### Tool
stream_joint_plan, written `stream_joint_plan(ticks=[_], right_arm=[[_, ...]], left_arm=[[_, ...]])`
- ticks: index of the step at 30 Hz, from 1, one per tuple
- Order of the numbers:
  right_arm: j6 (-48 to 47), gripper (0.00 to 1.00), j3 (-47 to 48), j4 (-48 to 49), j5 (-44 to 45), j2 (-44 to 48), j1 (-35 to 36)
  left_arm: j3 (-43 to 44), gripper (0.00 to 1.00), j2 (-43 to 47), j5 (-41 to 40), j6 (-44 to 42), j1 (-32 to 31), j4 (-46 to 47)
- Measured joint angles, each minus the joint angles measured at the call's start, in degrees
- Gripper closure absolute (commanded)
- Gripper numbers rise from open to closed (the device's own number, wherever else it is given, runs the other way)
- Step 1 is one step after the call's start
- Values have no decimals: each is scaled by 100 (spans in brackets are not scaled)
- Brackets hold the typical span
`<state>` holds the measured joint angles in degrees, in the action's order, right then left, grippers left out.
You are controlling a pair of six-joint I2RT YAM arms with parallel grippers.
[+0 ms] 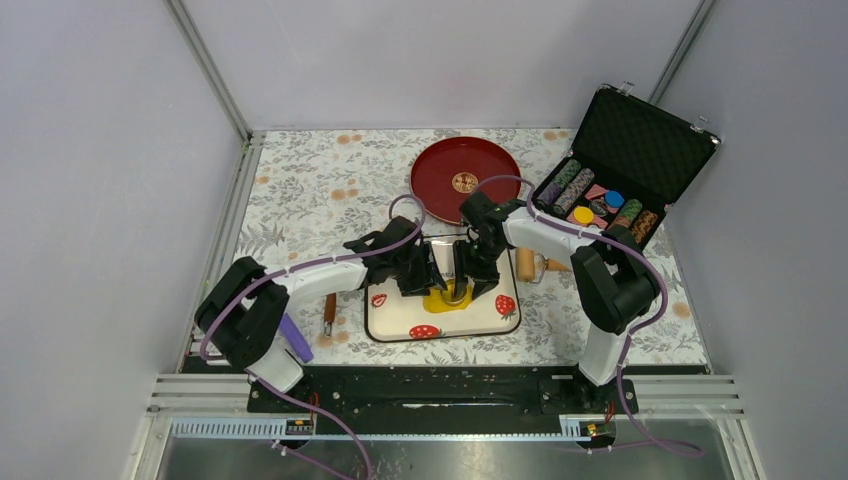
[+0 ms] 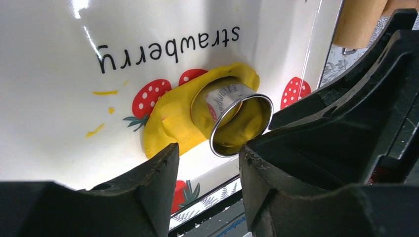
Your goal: Roll out the dumpling wrappers from the dough
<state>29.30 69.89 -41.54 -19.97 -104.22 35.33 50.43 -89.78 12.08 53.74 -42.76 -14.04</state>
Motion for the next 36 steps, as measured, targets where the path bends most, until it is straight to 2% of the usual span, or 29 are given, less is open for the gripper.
stream_joint_plan(ticks=[8,18,27,36], right_arm=[[-22,53,-28,46,-63,90,-223],[-9,64,-197,426,-472,227,-494],[-9,70,-208,553,-522,83,-496],[-35,83,-264,629,-564,-15,-496]], left_arm=[[2,66,-127,160,-24,-2,166],[2,72,-264,173,-39,-2,195],[2,79,-374,173,-35,-2,262],[0,91,-450,175,-15,-7,446]])
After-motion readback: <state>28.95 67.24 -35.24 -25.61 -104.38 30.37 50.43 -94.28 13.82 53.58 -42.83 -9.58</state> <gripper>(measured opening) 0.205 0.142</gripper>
